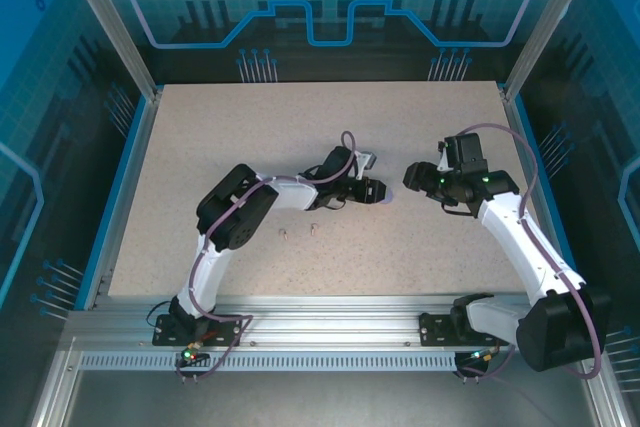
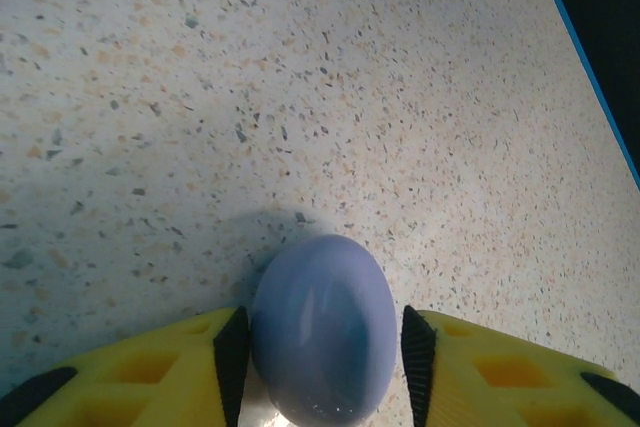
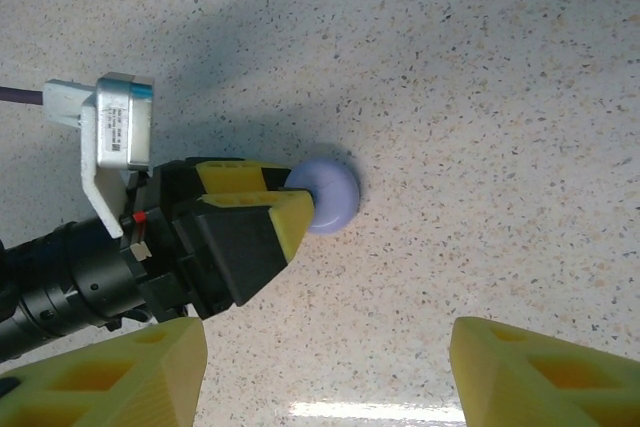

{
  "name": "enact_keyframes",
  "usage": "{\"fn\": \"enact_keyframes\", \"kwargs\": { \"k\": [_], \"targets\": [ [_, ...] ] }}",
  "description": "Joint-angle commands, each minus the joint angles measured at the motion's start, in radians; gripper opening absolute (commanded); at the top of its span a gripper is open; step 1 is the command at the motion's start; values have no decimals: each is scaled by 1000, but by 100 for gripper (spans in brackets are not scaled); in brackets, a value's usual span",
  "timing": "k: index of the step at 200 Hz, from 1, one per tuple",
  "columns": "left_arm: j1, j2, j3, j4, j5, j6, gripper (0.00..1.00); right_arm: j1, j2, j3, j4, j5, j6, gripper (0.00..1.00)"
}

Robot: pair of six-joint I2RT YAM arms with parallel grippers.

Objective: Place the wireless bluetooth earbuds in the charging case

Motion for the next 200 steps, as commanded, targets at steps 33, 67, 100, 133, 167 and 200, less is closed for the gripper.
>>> {"fn": "enact_keyframes", "kwargs": {
  "k": [33,67,100,133,167,200],
  "targets": [
    [63,-171,-88,3,-15,58,54,-20,-1,41,-26,6,-27,67],
    [95,-325,-160,-3,-30,106,58,-12,7,50,-13,-8,-32,68],
    [129,-492,-243,-16,-52,152,61,52,50,74,1,4,-15,70],
    [166,-649,-332,-28,-77,184,67,186,126,122,9,78,11,75],
    [221,-785,-424,-17,-83,175,81,325,265,209,3,143,57,76],
    [286,-890,-486,-40,-81,157,92,436,461,353,-34,181,102,77]
  ]
}}
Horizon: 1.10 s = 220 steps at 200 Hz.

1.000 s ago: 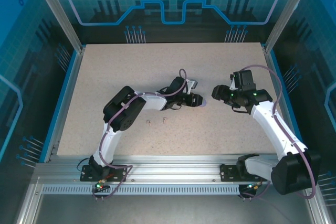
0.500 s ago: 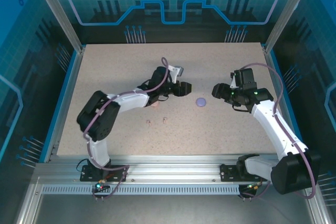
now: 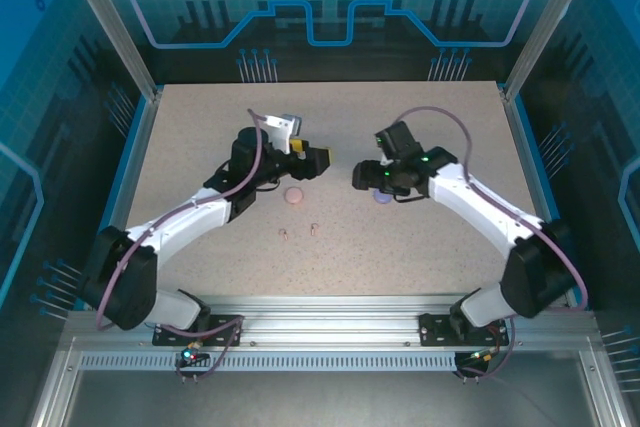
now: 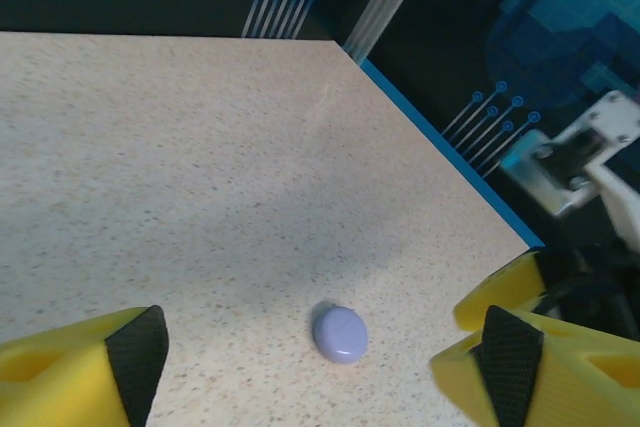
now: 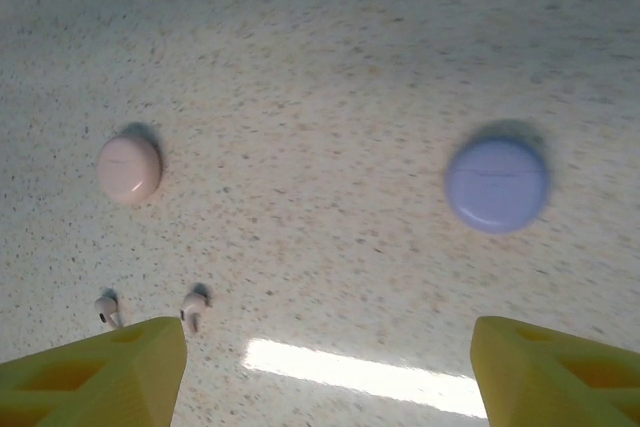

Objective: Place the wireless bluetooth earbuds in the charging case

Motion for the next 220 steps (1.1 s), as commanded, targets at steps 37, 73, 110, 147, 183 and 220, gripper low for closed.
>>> {"fn": "enact_keyframes", "kwargs": {
  "k": [37,73,110,147,183,220],
  "targets": [
    [135,-175,-106,-14,7,-70,99,163,342,339,-128,90,118,78],
    [227,-249,-158,25,13,-134,99,216,548,559,-211,97,187,78],
    [288,-293,-164,35,11,-161,99,255,739,794,-337,142,219,79],
    [344,-324,-167,59,4,-212,99,281,873,955,-414,164,241,80],
    [372,-345,-178,77,2,-231,99,302,968,1078,-474,182,265,80],
    [381,-356,-203,113,-4,-254,99,322,1040,1164,-528,225,320,79]
  ]
}}
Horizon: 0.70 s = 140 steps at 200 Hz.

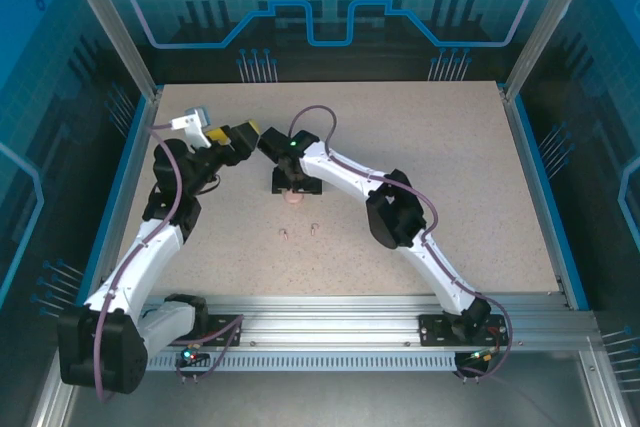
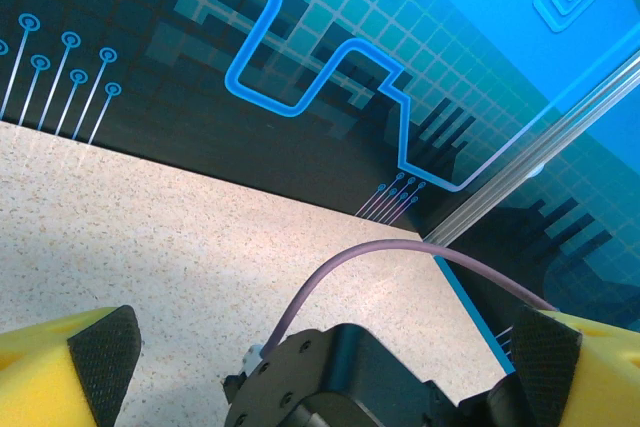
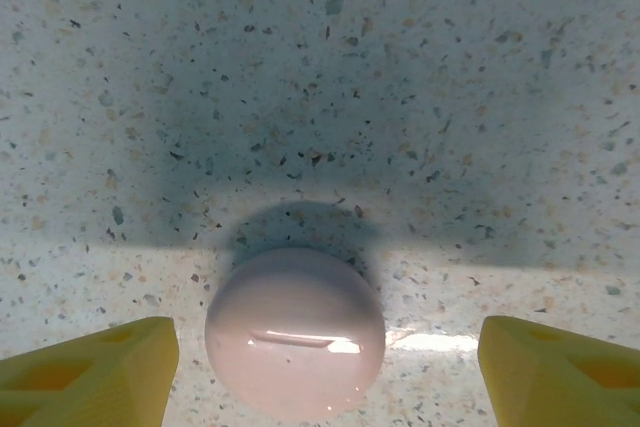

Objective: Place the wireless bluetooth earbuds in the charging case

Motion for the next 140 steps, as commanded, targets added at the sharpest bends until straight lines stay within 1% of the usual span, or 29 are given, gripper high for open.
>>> {"fn": "enact_keyframes", "kwargs": {
  "k": [1,56,92,140],
  "targets": [
    [11,-21,-31,54,-3,-34,99,26,49,65,-90,56,63,79],
    [19,-25,-68,87,-11,-64,99,47,128,157,-113,71,110,71],
    [24,-27,-83,98,-8,-69,99,49,147,159,-118,77,117,66],
    [26,-22,-99,118,4,-84,99,37,158,156,-107,79,126,67]
  ]
}}
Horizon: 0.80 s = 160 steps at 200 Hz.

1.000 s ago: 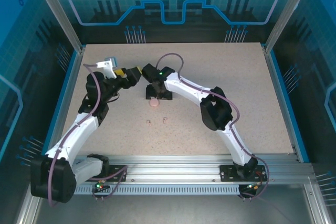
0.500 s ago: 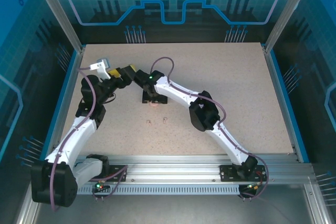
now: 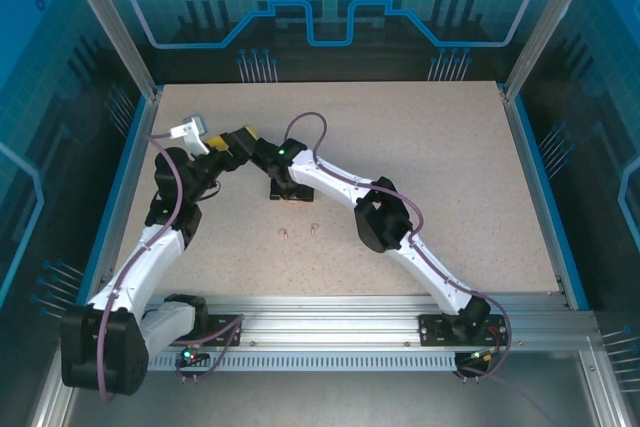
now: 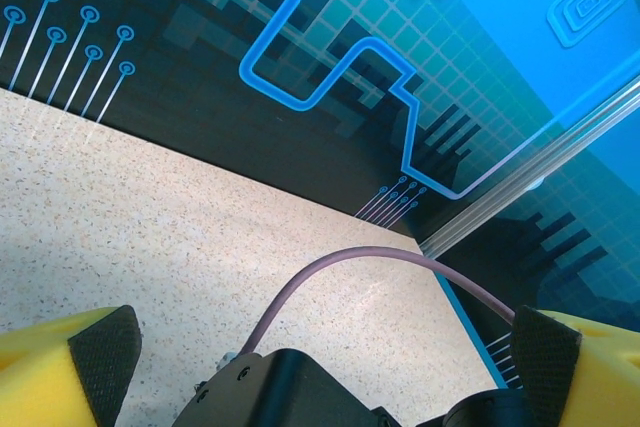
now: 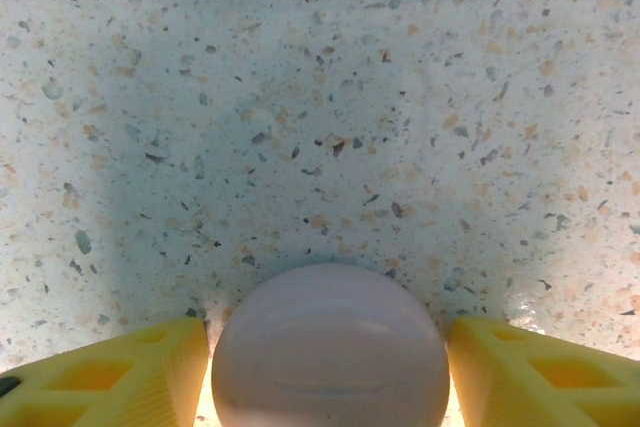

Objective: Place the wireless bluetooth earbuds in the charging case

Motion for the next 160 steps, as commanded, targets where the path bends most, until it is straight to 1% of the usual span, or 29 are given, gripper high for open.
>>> {"fn": "enact_keyframes", "kwargs": {
  "k": [1,90,100,135,160],
  "targets": [
    [11,-14,-21,43,4,-16,99,0,41,18,-29,25,28,67],
    [12,-1,-30,82,21,-25,99,-21,54,15,5,-2,0,61],
    [12,0,-31,82,20,-24,99,-22,54,13,7,-10,-4,59],
    [12,1,-22,81,47,-25,99,-25,25,-15,48,-44,-51,41],
    [13,6,-26,111,82,-43,99,-29,-44,-90,110,-71,-98,36]
  ]
}}
